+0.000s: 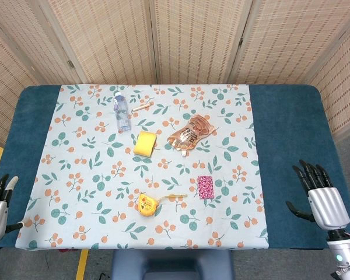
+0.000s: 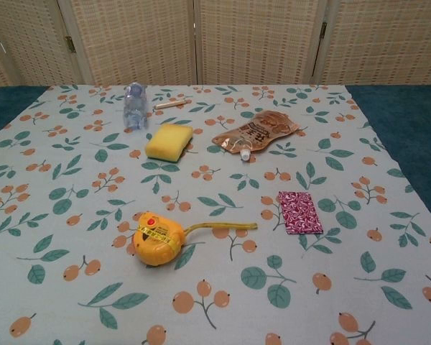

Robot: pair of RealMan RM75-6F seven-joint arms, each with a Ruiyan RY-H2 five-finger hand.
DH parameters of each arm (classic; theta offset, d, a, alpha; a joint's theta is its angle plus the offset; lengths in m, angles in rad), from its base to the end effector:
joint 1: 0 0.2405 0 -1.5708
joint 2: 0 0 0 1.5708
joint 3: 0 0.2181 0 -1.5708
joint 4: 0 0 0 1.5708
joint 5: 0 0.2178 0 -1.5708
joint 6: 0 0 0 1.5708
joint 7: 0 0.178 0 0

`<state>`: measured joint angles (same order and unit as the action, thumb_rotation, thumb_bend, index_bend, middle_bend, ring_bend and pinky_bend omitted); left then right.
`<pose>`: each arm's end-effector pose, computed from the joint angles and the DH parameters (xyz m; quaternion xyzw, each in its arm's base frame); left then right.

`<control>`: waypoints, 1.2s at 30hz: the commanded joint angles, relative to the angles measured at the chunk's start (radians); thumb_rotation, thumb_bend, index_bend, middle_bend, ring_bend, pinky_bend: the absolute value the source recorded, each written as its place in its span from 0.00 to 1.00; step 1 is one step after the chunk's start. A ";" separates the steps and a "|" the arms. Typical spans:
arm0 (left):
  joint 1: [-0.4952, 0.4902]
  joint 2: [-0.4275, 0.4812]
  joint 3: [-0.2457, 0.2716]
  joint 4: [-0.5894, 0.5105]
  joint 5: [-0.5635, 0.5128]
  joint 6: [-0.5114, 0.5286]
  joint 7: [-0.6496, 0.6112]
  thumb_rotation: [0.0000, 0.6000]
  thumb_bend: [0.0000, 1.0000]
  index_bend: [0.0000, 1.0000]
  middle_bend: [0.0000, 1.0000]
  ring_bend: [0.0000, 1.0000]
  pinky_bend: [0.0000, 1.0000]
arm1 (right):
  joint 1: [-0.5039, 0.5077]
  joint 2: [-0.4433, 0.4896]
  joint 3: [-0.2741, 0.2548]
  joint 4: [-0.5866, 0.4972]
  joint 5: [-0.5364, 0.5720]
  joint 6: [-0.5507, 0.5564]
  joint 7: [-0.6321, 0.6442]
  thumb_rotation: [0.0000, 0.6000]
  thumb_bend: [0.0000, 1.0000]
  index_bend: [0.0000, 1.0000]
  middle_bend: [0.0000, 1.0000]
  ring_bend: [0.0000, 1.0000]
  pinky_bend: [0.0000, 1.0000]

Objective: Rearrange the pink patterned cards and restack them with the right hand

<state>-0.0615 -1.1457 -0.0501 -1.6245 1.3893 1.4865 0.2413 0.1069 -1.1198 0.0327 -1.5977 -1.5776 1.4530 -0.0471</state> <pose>-0.2973 0.2046 0.1334 -0.5949 -0.3609 -0.2980 0.6535 -0.2695 -0.2145 0.1228 0.6417 -0.3586 0.3763 0.5640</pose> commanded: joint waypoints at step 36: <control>0.027 -0.002 0.013 0.027 0.039 0.029 -0.065 1.00 0.17 0.06 0.00 0.00 0.00 | 0.130 -0.064 -0.003 -0.086 -0.001 -0.208 -0.036 0.83 0.32 0.24 0.03 0.00 0.00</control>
<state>-0.0351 -1.1477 -0.0365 -1.5983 1.4275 1.5142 0.1773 0.1974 -1.1593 0.0256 -1.6721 -1.5873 1.3016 -0.0869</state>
